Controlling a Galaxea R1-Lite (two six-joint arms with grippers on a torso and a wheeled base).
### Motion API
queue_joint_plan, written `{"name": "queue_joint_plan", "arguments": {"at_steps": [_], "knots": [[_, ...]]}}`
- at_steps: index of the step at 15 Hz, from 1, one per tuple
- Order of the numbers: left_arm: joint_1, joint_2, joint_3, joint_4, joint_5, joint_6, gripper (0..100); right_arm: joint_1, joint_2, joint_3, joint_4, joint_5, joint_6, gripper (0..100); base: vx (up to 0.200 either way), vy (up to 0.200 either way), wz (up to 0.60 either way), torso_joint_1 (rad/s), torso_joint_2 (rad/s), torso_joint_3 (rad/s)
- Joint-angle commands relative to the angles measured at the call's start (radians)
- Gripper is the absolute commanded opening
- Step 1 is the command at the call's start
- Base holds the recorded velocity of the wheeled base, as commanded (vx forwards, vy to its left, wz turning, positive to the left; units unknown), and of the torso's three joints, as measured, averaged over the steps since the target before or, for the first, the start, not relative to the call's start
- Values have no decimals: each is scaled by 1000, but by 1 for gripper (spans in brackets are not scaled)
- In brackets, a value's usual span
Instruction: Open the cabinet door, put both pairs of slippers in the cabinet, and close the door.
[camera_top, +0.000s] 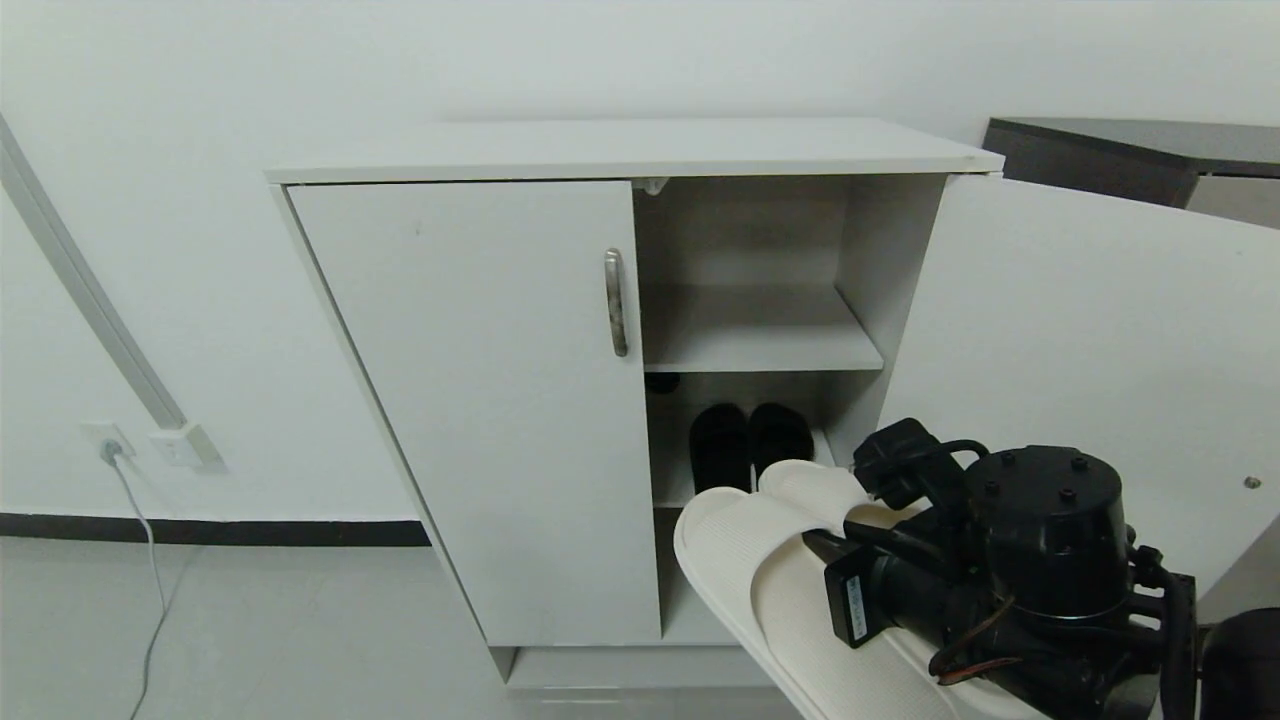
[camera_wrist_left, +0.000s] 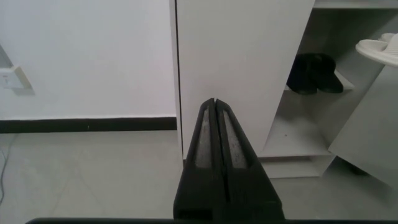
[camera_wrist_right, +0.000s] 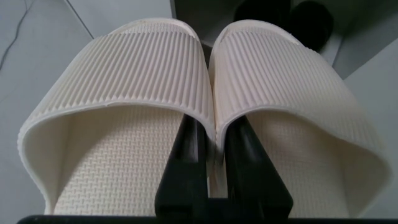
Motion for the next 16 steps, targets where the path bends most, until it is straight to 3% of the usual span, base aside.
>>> {"name": "queue_joint_plan", "arguments": {"at_steps": [1,9,11,16], "knots": [[0,1,0,-1,0,0,0,0,0,0,-1,0,-1,0,0,0,0,2,300,281],[0,1,0,-1,0,0,0,0,5,15,-41,0,-16,0,0,0,0,1,40,38],[0,1,0,-1,0,0,0,2,5,20,-43,3,-21,0,0,0,-600,2,49,34],[0,1,0,-1,0,0,0,16,36,16,-56,3,-22,0,0,0,0,0,0,0]]}}
